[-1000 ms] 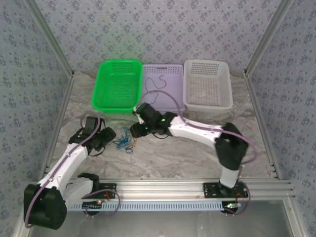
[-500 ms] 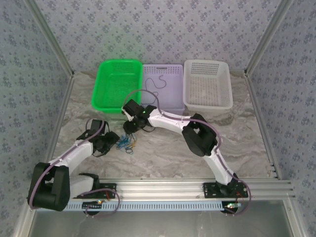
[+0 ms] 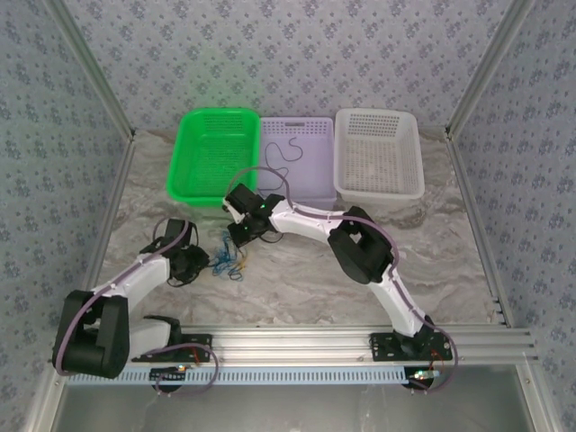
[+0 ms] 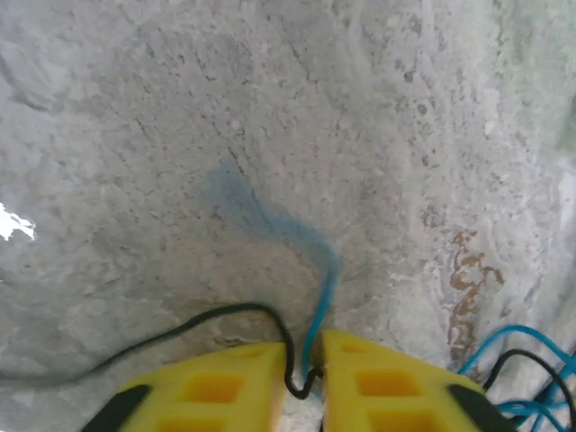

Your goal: Untangle the cables

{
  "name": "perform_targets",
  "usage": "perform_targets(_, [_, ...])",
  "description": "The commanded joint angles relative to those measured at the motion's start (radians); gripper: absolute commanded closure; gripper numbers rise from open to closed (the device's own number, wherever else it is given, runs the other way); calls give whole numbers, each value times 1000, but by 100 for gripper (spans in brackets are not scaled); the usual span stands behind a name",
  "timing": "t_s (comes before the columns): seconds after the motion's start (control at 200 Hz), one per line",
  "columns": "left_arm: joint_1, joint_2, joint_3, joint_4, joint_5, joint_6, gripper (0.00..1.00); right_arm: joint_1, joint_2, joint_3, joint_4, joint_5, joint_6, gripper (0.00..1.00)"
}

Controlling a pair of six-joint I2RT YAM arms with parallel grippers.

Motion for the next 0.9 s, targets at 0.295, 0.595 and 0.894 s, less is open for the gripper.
perform_targets(0.295, [-2, 39, -22, 175, -92, 58, 100, -155, -525, -361, 63, 140, 43, 100])
perform_targets(0.595, [-2, 43, 11, 163, -86, 78, 100, -287, -778, -464, 28, 149, 45, 100])
perform_targets(0.894, [-2, 47, 43, 156, -72, 113, 100, -344, -926, -454, -63, 191, 28, 100])
